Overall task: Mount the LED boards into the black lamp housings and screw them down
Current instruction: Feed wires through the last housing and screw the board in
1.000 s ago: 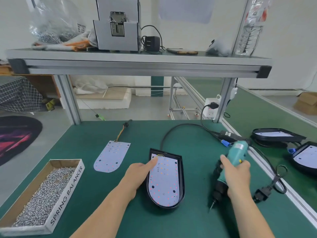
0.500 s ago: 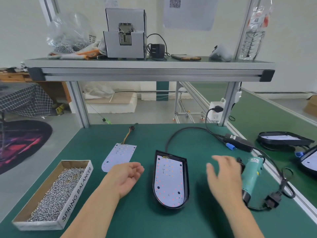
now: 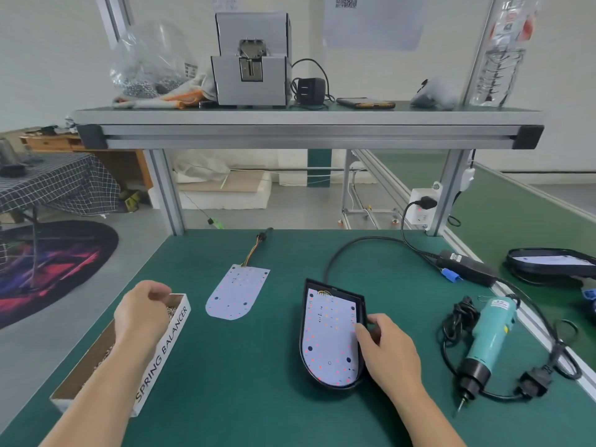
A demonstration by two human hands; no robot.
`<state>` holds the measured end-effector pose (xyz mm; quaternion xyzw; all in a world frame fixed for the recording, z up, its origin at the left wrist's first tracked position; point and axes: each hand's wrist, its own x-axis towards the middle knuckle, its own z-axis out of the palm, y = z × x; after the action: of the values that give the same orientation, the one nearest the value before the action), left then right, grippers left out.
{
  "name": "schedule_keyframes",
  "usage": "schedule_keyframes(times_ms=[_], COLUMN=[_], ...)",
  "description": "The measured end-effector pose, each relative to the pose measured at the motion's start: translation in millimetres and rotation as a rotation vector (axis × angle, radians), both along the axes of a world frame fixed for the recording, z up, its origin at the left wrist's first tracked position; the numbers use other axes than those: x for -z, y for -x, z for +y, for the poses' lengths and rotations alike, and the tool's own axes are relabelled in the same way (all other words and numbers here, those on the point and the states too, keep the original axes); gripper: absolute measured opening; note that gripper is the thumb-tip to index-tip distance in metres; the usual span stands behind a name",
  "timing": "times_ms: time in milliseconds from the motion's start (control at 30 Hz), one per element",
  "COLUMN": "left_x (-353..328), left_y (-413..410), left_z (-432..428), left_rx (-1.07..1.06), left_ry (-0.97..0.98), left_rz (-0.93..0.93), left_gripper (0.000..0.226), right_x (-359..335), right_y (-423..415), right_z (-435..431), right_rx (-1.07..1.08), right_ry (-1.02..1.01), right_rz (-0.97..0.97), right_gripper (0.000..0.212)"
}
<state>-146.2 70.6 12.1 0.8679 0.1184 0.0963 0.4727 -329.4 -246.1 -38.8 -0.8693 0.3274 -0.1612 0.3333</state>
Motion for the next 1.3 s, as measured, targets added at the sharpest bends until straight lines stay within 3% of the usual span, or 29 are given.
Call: schedule_keyframes(times_ms=[167, 267, 333, 400, 500, 567, 667, 800, 1000, 1033, 1067, 1167, 1233, 1300], left_x=[15.1, 17.6, 14.0, 8.0, -1.6, -4.3, 0.6, 12.8, 15.7, 16.3, 17.4, 19.0, 22.4, 25.0], left_y=[1.4, 5.2, 15.6, 33.3, 61.0, 71.5, 78.6, 77.4, 67.1, 64.6, 62.5, 59.0, 56.4, 55.3], left_z=[3.1, -3.6, -21.5, -50.4, -100.3, -128.3, -155.4, -171.4, -168.5, -167.8, -168.5, -172.0, -173.2, -174.2], left_rx=[0.058, 0.074, 0.125, 0.247, 0.452, 0.549, 0.642, 0.716, 0.791, 0.796, 0.796, 0.821, 0.871, 0.879], left_ry=[-0.258, -0.426, -0.343, -0.201, 0.129, 0.239, 0.201, 0.183, 0.172, 0.174, 0.166, 0.143, 0.115, 0.125], left_rz=[0.111, -0.016, -0.209, -0.264, 0.079, 0.315, 0.401, 0.476, 0.507, 0.505, 0.506, 0.440, 0.401, 0.418], left_gripper=[0.048, 0.034, 0.020, 0.008, 0.028, 0.040, 0.045, 0.010, 0.012, 0.020, 0.025, 0.012, 0.032, 0.017], right_x=[-0.9, -6.0, -12.2, -19.1, -28.9, -32.3, -35.0, -41.1, -40.0, -40.6, -40.9, -36.2, -32.3, -30.9], right_y=[2.1, 0.3, -3.2, -9.4, -26.1, -43.1, -72.5, -109.4, -162.5, -169.9, -175.9, -187.1, -191.4, -192.5], right_z=[-0.3, -5.0, -13.7, -31.4, -70.2, -98.3, -135.0, -169.8, -194.9, -196.8, -199.2, -206.8, -208.5, -204.0], right_rx=[-0.025, -0.061, -0.055, -0.017, 0.028, 0.039, 0.035, -0.078, -0.231, -0.246, -0.257, -0.222, -0.171, -0.119], right_ry=[-0.023, -0.076, -0.088, -0.028, 0.048, 0.089, 0.182, 0.319, 0.440, 0.453, 0.454, 0.432, 0.442, 0.528], right_rz=[-0.016, -0.030, -0.073, -0.134, -0.114, -0.024, 0.125, 0.334, 0.613, 0.645, 0.672, 0.725, 0.706, 0.685], right_gripper=[0.028, 0.026, 0.021, 0.017, 0.018, 0.024, 0.039, 0.063, 0.082, 0.084, 0.086, 0.091, 0.088, 0.075])
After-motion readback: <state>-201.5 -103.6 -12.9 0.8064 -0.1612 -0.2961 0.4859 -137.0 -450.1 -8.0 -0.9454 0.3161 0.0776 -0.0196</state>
